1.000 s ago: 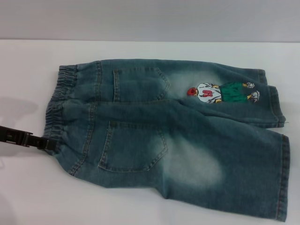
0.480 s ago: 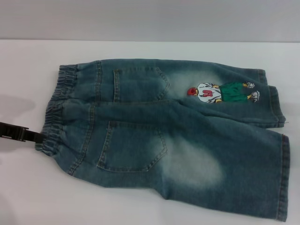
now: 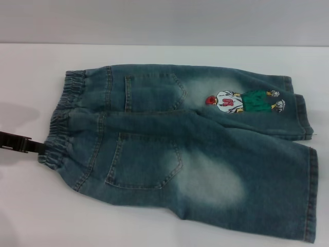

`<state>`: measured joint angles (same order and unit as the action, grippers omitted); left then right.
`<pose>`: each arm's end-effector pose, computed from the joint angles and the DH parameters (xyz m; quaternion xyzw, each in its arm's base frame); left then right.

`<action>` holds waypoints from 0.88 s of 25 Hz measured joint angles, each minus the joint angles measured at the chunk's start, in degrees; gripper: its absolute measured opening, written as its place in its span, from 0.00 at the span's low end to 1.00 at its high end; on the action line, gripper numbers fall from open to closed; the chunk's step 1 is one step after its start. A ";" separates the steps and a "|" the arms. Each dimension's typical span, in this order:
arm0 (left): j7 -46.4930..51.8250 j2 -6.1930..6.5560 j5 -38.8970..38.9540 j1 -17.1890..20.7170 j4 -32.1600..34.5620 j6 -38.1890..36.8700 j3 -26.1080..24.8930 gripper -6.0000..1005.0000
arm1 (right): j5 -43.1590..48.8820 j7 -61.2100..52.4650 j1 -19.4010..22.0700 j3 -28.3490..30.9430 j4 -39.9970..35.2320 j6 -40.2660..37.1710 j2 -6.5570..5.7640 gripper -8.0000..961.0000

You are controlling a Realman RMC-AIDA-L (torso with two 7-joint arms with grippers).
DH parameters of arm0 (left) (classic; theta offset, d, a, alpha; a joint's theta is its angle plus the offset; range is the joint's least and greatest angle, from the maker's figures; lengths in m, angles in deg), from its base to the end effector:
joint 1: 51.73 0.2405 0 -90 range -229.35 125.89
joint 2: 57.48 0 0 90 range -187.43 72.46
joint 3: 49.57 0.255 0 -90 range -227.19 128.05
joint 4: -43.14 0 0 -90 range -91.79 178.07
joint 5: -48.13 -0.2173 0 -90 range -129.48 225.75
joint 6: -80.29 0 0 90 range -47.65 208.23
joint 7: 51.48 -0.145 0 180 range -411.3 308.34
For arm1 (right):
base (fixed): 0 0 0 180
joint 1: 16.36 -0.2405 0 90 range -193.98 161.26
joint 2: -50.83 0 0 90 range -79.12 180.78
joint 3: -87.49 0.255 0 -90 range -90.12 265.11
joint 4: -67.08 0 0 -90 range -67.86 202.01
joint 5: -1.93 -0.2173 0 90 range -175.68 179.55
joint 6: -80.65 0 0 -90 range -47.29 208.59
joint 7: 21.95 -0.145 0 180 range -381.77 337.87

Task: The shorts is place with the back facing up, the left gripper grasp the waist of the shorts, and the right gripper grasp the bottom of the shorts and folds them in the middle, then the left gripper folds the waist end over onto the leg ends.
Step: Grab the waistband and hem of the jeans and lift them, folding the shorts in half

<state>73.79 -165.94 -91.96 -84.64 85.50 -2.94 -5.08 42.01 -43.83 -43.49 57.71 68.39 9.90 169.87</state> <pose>-0.3326 0.3575 0.0716 -0.8374 -0.5188 0.0161 0.1714 0.3673 0.3292 0.0235 -0.5856 0.3192 0.3537 0.6558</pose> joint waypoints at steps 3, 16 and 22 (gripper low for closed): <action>-0.14 0.01 0.00 0.00 0.00 0.00 -0.14 0.03 | 0.00 0.00 -0.14 -0.03 -0.13 0.10 -0.01 0.54; -0.21 -0.64 0.49 -0.93 0.36 0.90 -0.17 0.07 | 3.68 -1.46 -1.88 -1.76 -0.91 0.55 -0.13 0.54; -0.19 -0.67 0.48 -0.94 1.29 -0.69 -0.13 0.09 | 3.57 -1.49 -1.74 -1.29 -1.00 1.06 -0.13 0.54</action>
<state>73.60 -166.61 -91.48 -85.57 86.79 -3.63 -5.21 45.58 -45.31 -45.23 56.41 67.40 10.96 169.74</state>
